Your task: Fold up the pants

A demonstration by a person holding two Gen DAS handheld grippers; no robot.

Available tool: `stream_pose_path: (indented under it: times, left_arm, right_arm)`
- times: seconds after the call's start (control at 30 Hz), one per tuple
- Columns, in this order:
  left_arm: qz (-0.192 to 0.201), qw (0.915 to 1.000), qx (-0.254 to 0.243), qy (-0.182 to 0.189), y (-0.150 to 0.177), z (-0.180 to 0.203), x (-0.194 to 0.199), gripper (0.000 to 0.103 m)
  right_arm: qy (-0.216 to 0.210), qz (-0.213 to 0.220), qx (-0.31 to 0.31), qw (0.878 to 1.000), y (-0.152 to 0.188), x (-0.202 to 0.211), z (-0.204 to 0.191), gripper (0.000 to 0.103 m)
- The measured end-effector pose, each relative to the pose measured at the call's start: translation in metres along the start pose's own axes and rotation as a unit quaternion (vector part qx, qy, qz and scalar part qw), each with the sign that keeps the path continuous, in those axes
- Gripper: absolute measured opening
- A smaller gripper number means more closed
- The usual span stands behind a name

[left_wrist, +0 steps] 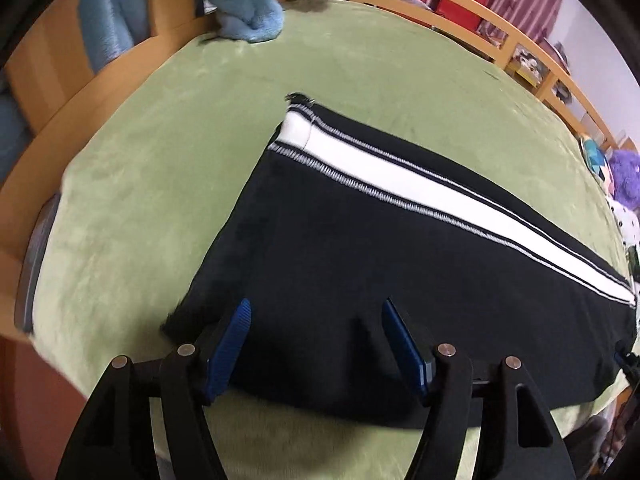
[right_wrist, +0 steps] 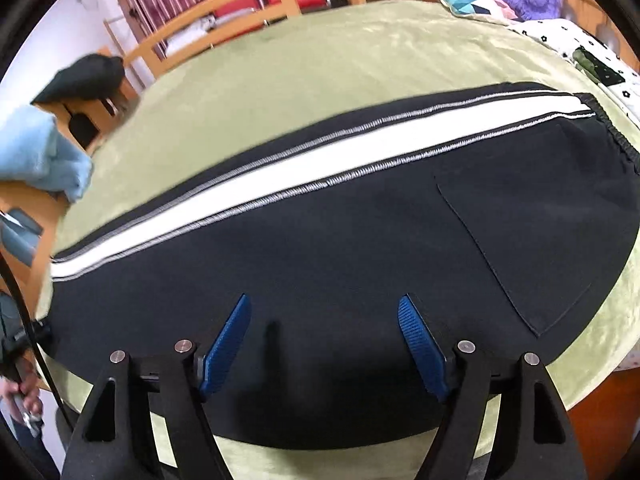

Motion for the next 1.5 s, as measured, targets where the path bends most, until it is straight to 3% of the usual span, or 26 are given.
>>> stream_pose_path:
  times: [0.23, 0.4, 0.57, 0.77, 0.9, 1.03, 1.2, 1.43, 1.47, 1.5]
  left_arm:
    - [0.026, 0.9996, 0.005, -0.008, 0.015, 0.001, 0.026, 0.064]
    - [0.041, 0.9984, -0.019, -0.032, 0.016, 0.006, 0.040, 0.064]
    - [0.045, 0.9980, -0.017, -0.040, 0.028, 0.005, 0.046, 0.066]
    - [0.042, 0.9989, 0.018, -0.009, 0.056, -0.012, 0.040, 0.067]
    - [0.040, 0.9960, 0.076, 0.024, 0.070, -0.034, 0.031, 0.065]
    - [0.050, 0.9836, 0.138, 0.105, 0.068, -0.050, 0.022, 0.065]
    - [0.062, 0.9844, 0.135, 0.095, 0.054, -0.057, 0.004, 0.065]
    - [0.076, 0.9798, 0.167, 0.079, 0.030, -0.071, -0.019, 0.065]
    - [0.078, 0.9800, 0.169, 0.069, 0.026, -0.073, -0.020, 0.057]
    - [0.076, 0.9804, 0.174, 0.052, 0.022, -0.076, -0.021, 0.037]
  right_arm:
    - [0.009, -0.003, 0.001, 1.000, 0.020, 0.013, -0.011, 0.075]
    - [0.040, 0.022, 0.032, 0.998, 0.030, 0.034, -0.028, 0.075]
    - [0.045, 0.047, 0.050, 0.997, 0.032, 0.055, -0.045, 0.075]
    - [0.053, 0.055, 0.053, 0.996, 0.042, 0.064, -0.049, 0.075]
    - [0.054, 0.049, 0.047, 0.996, 0.053, 0.063, -0.054, 0.075]
    - [0.035, 0.010, 0.040, 0.999, 0.062, 0.050, -0.056, 0.075]
    - [0.035, -0.009, 0.056, 0.998, 0.071, 0.040, -0.063, 0.075]
    - [0.037, -0.019, 0.072, 0.997, 0.078, 0.036, -0.059, 0.075]
    - [0.036, -0.023, 0.075, 0.996, 0.078, 0.034, -0.059, 0.075]
    - [0.035, -0.025, 0.078, 0.996, 0.078, 0.033, -0.058, 0.075]
Point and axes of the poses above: each gripper's, at about its wrist camera, not at the fingertips, and x roughly against the way its jaws point, z to its right, y to its underside, the point moved 6 cm from there along -x, roughly the way its jaws point, and after that the axes turned 10 degrees about -x, right-handed, at the moved point
